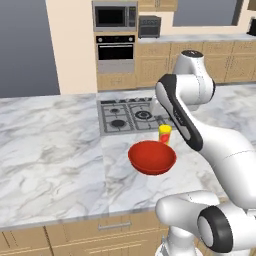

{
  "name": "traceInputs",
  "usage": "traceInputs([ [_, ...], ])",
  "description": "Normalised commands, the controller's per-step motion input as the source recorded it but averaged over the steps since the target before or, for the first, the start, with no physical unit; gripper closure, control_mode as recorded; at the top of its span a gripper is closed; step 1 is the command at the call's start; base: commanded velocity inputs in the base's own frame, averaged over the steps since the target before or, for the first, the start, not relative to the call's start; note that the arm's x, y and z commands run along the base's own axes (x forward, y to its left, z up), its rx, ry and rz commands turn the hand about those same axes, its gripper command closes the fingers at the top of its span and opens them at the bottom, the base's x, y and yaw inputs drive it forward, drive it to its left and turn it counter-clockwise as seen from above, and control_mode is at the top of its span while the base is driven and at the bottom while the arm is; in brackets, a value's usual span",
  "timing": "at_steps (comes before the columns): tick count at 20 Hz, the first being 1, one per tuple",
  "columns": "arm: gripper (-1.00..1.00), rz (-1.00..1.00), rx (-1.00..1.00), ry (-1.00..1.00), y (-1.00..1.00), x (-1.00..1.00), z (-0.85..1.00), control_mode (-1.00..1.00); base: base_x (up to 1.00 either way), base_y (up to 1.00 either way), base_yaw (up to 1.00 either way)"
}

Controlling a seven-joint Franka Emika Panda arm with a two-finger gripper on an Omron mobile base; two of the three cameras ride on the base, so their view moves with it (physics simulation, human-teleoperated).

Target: Pick the cup and bowl from the counter and place them on the counter next to the sink.

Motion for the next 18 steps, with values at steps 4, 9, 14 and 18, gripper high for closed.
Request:
traceInputs([
  [4, -1.0, 0.0, 0.0, 0.0, 0.0, 0.0, 0.0, 1.0, 0.0, 0.0, 0.0],
  [9, -1.0, 0.0, 0.0, 0.0, 0.0, 0.0, 0.0, 1.0, 0.0, 0.0, 0.0],
  [14, -1.0, 0.0, 0.0, 0.0, 0.0, 0.0, 0.0, 1.0, 0.0, 0.0, 0.0],
  [18, -1.0, 0.0, 0.0, 0.0, 0.0, 0.0, 0.0, 1.0, 0.0, 0.0, 0.0],
])
